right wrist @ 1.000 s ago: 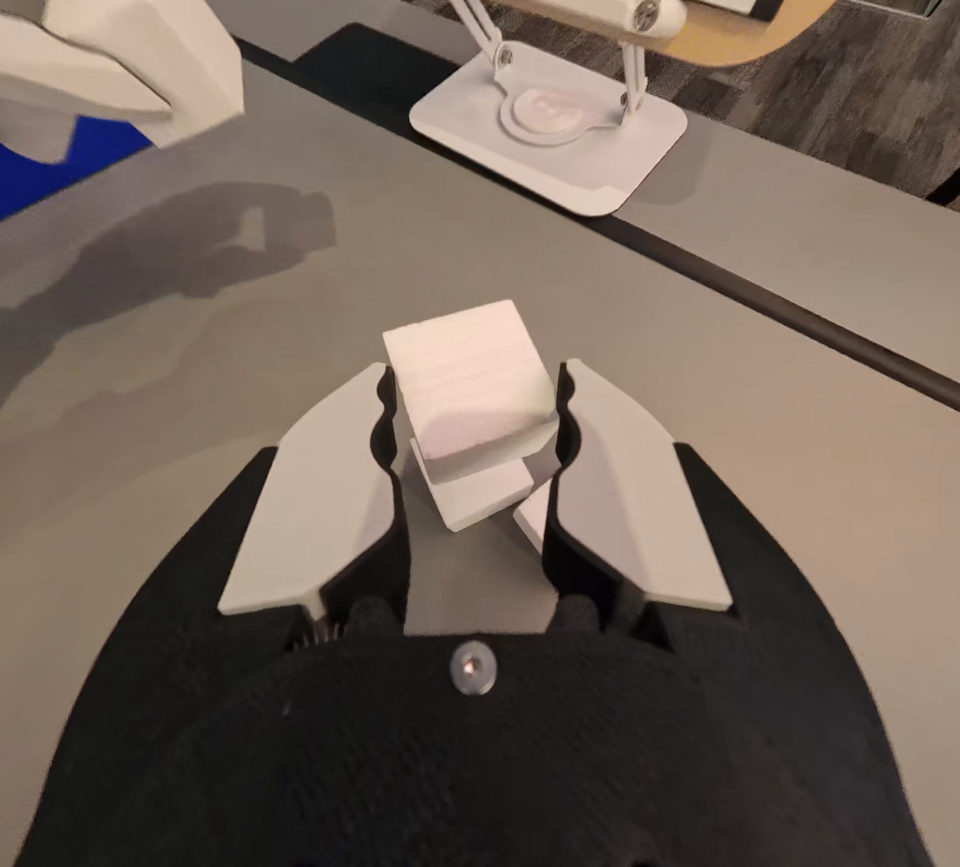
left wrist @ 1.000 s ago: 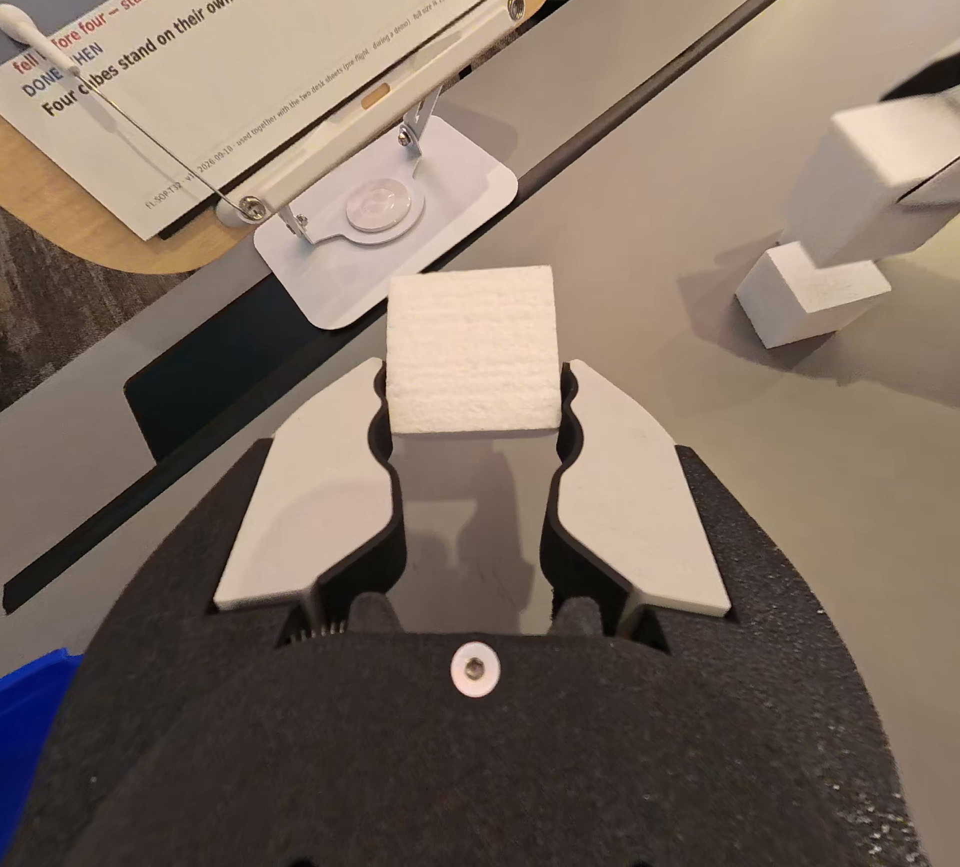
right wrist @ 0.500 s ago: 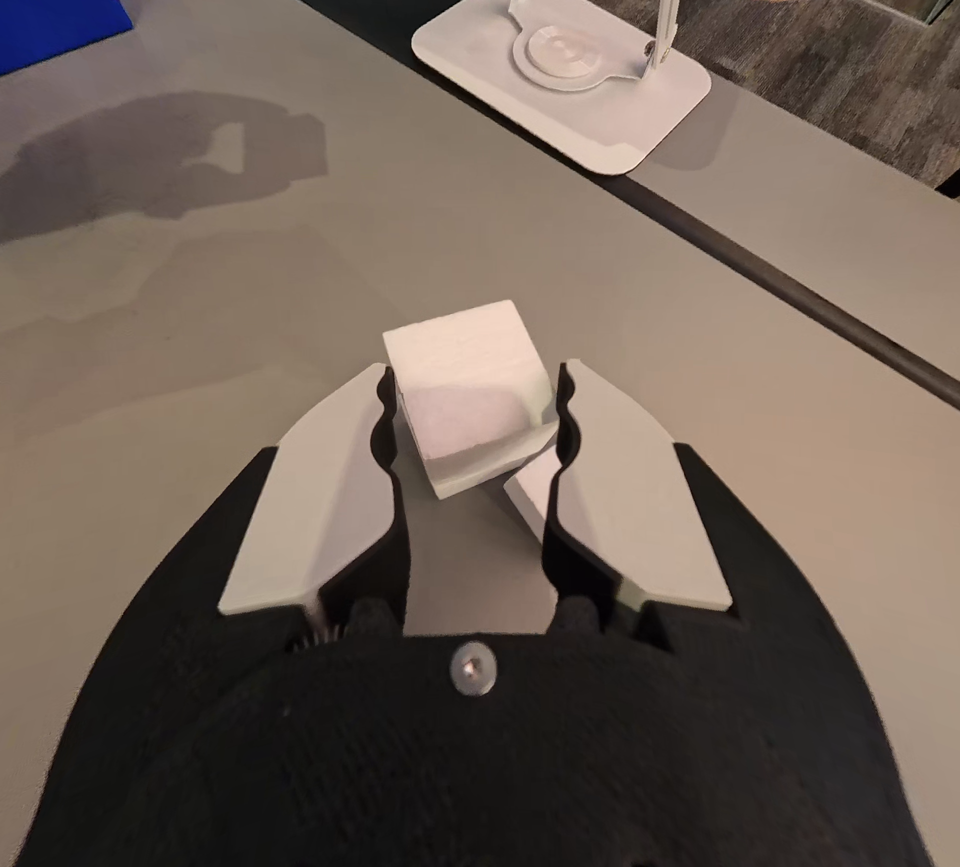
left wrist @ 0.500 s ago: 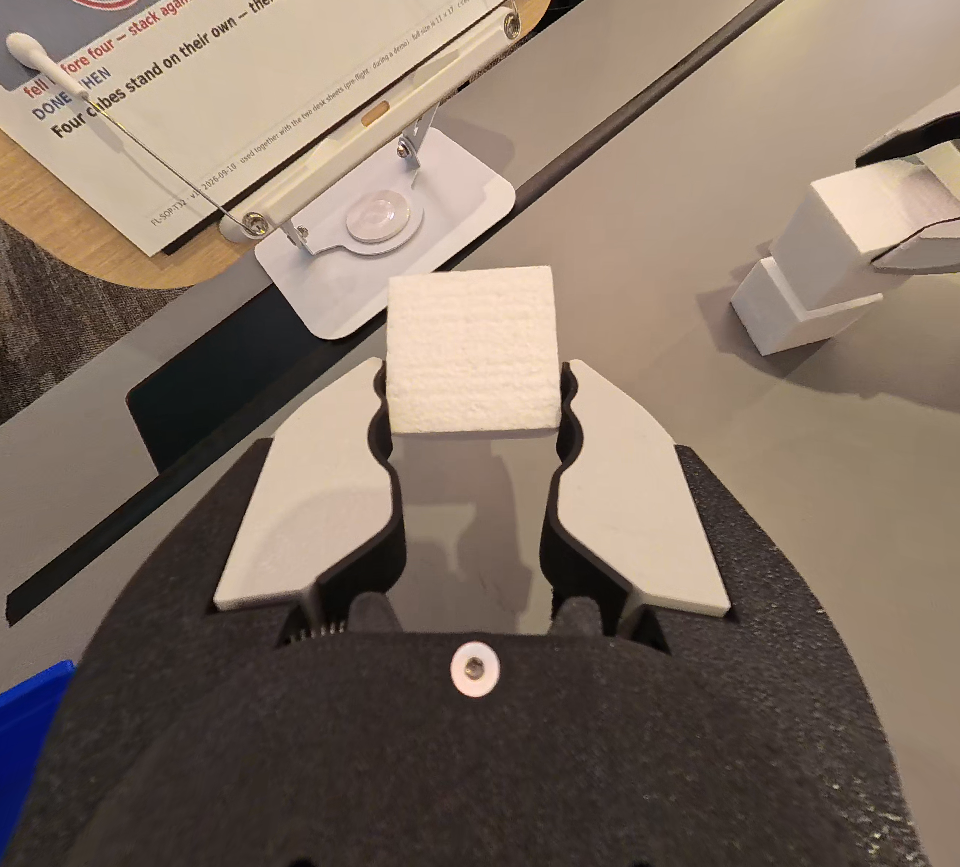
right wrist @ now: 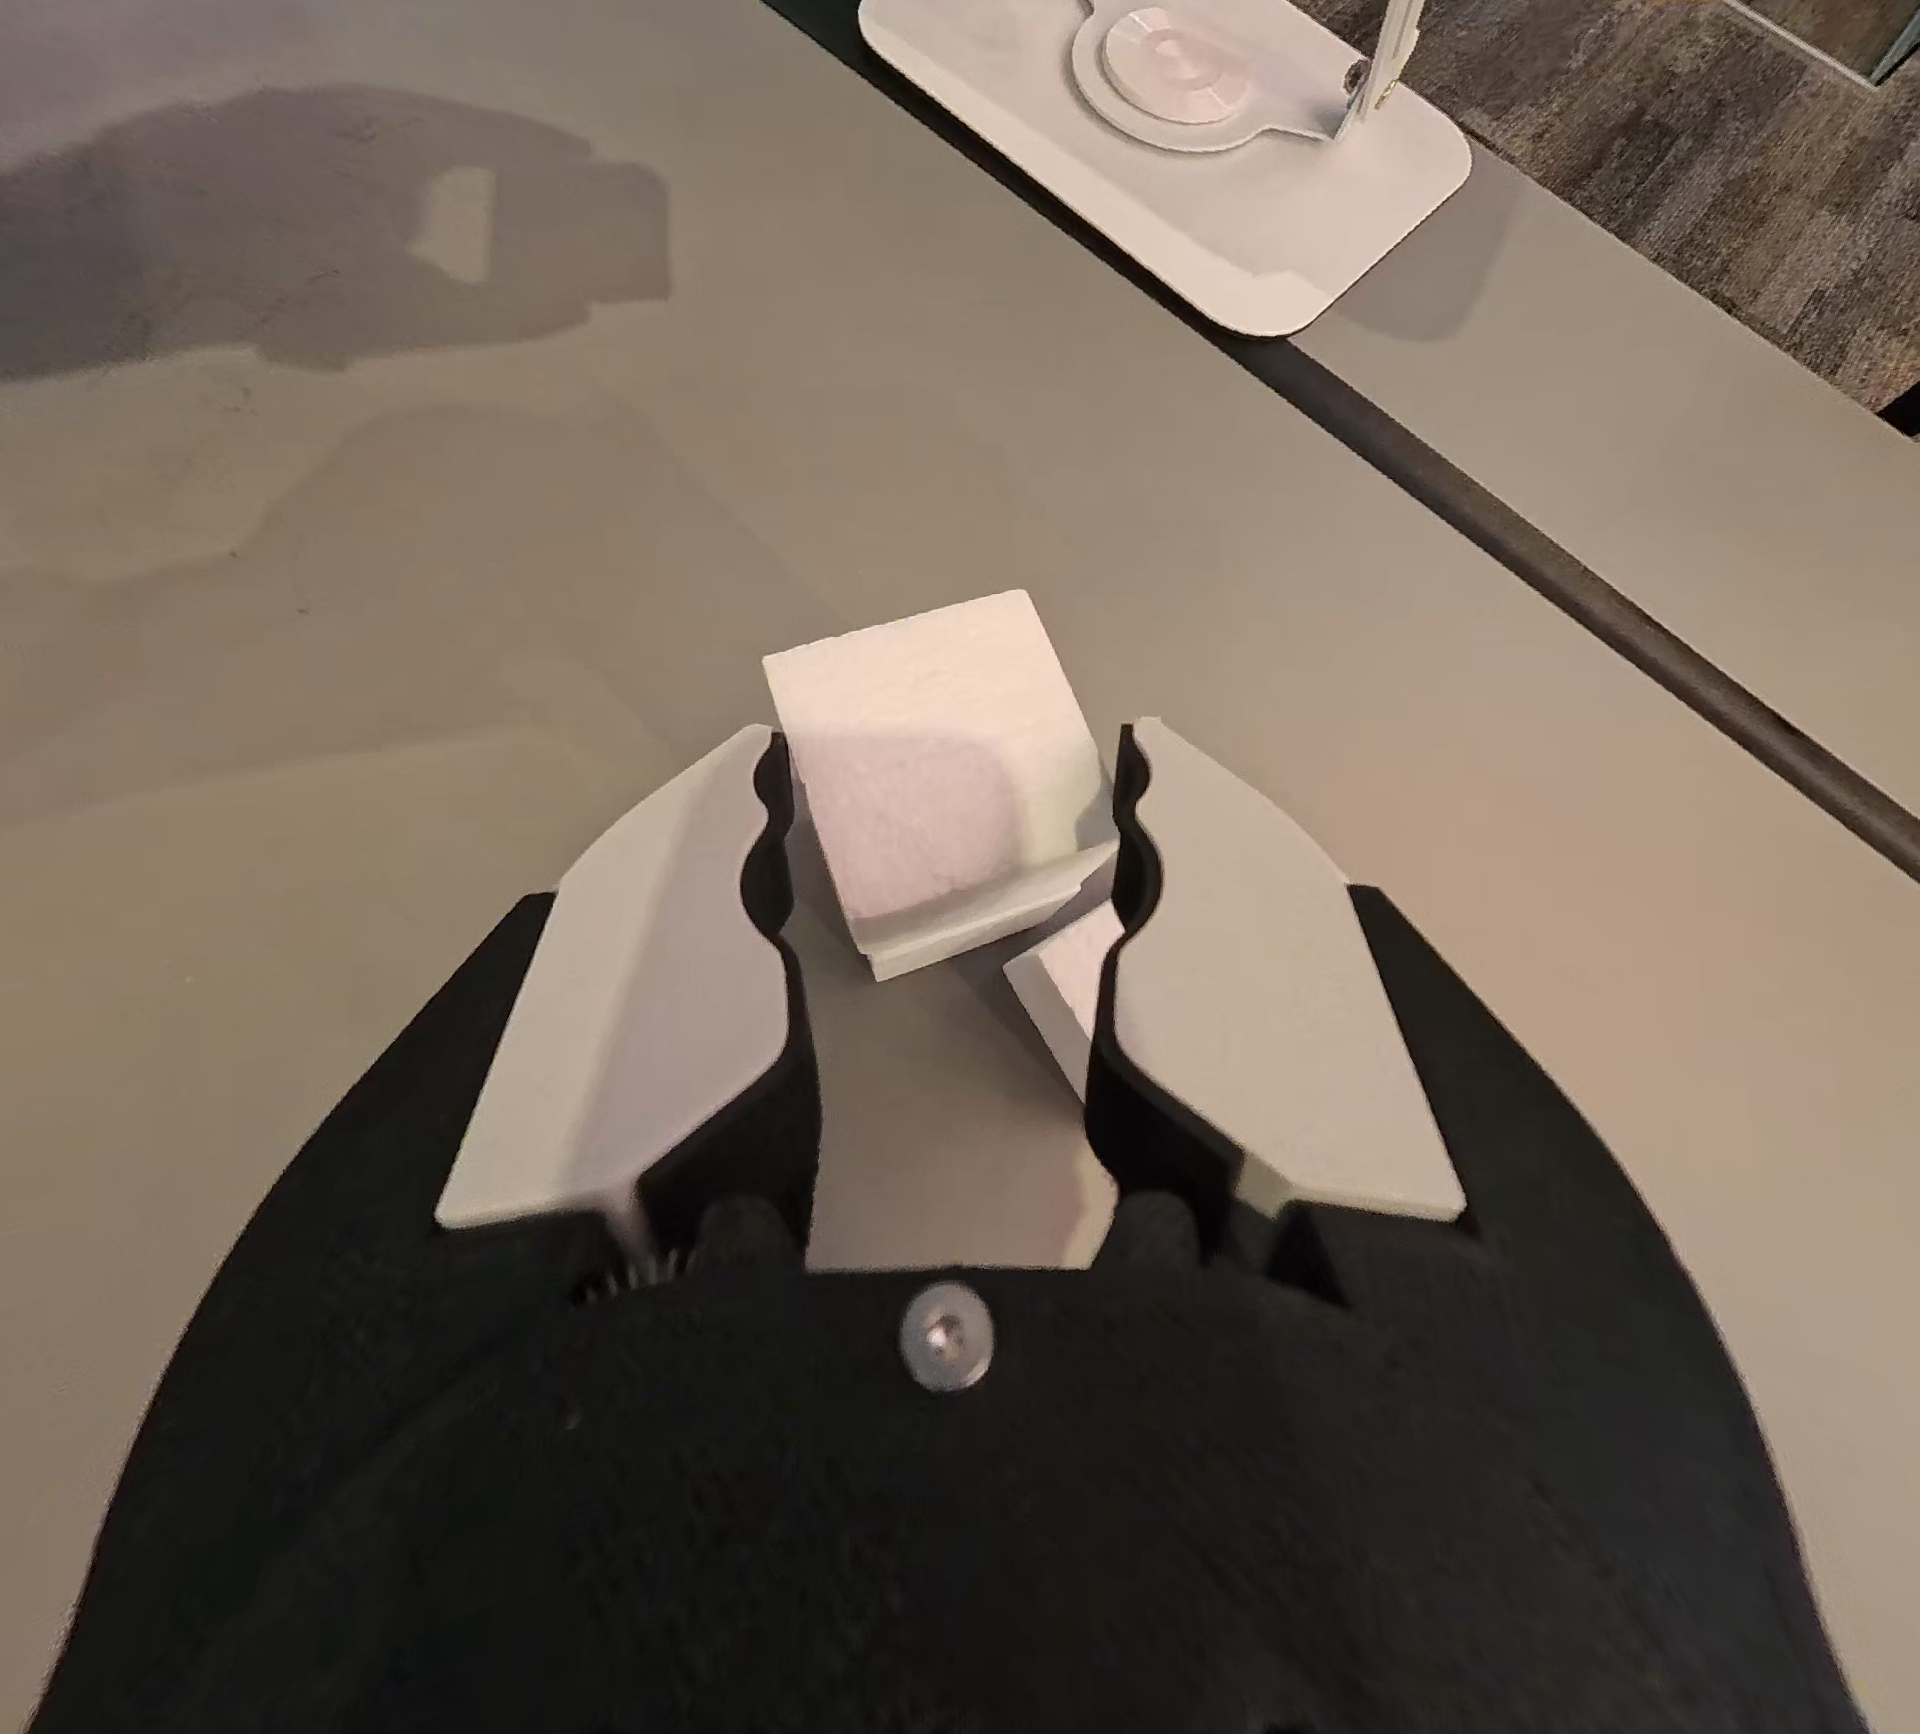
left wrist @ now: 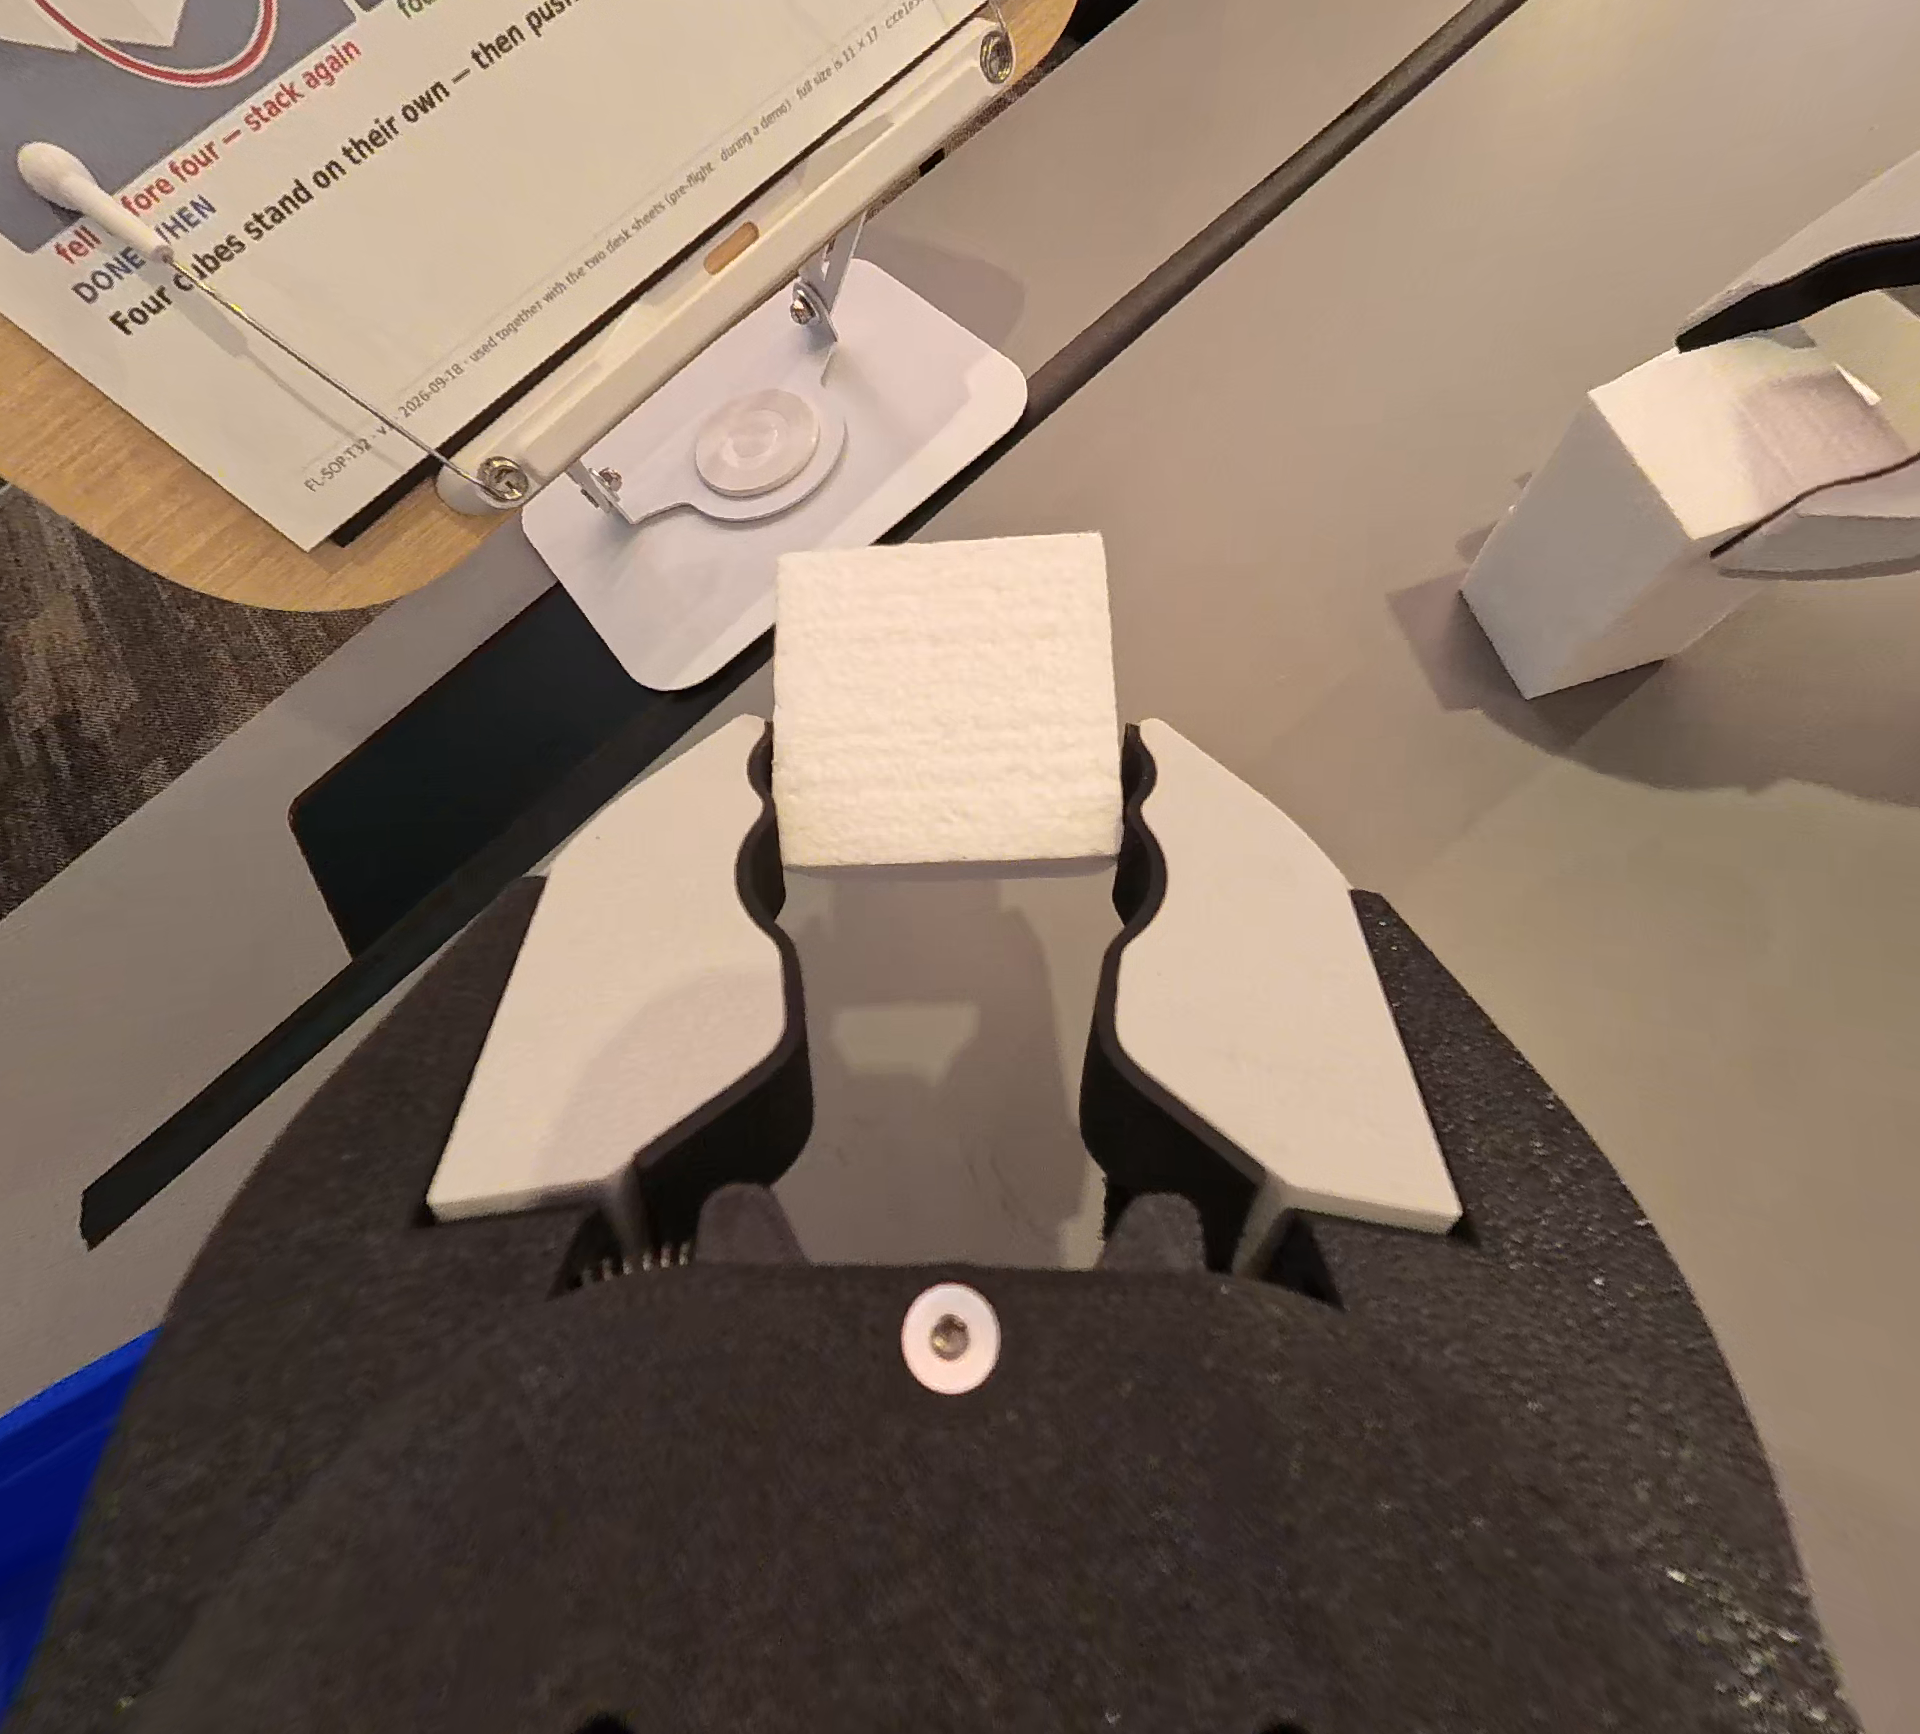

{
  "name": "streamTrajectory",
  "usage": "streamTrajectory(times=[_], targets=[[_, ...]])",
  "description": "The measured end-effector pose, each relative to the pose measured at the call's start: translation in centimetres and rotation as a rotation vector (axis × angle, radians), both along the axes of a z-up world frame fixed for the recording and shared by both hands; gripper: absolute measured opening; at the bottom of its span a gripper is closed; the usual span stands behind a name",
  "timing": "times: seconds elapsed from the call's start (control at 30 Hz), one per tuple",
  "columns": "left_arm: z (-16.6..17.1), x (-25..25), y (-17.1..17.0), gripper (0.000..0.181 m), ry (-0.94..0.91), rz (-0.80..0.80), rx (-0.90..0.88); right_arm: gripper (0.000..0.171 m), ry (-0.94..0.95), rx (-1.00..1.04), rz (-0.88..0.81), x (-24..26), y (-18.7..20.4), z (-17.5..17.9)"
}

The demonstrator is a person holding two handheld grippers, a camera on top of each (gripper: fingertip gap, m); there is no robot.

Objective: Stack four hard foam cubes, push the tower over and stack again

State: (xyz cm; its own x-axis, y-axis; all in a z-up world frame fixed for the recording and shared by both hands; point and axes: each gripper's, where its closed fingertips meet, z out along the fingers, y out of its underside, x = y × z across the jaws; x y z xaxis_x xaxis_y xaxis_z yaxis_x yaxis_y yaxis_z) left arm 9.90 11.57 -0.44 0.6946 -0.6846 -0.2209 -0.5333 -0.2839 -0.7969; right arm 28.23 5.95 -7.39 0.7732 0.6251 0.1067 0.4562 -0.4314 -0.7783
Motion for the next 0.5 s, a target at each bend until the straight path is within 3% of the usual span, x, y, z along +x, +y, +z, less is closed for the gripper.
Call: streamTrajectory(times=[0.17, 0.33, 0.5], targets=[[0.8, 1.6, -0.7, 0.062, -0.078, -0.067, 0.000, 0.073, -0.049, 0.017, 0.103, 0.1, -0.9, 0.7], [3.5, 6.2, -4.0, 0.062, -0.327, -0.359, 0.010, 0.078, 0.037, 0.091, 0.348, 2.8, -2.5, 3.2], [2.8, 9.1, -6.5, 0.062, -0.286, -0.533, 0.013, 0.081, 0.240, 0.073, 0.351, 6.5, -0.5, -0.4]])
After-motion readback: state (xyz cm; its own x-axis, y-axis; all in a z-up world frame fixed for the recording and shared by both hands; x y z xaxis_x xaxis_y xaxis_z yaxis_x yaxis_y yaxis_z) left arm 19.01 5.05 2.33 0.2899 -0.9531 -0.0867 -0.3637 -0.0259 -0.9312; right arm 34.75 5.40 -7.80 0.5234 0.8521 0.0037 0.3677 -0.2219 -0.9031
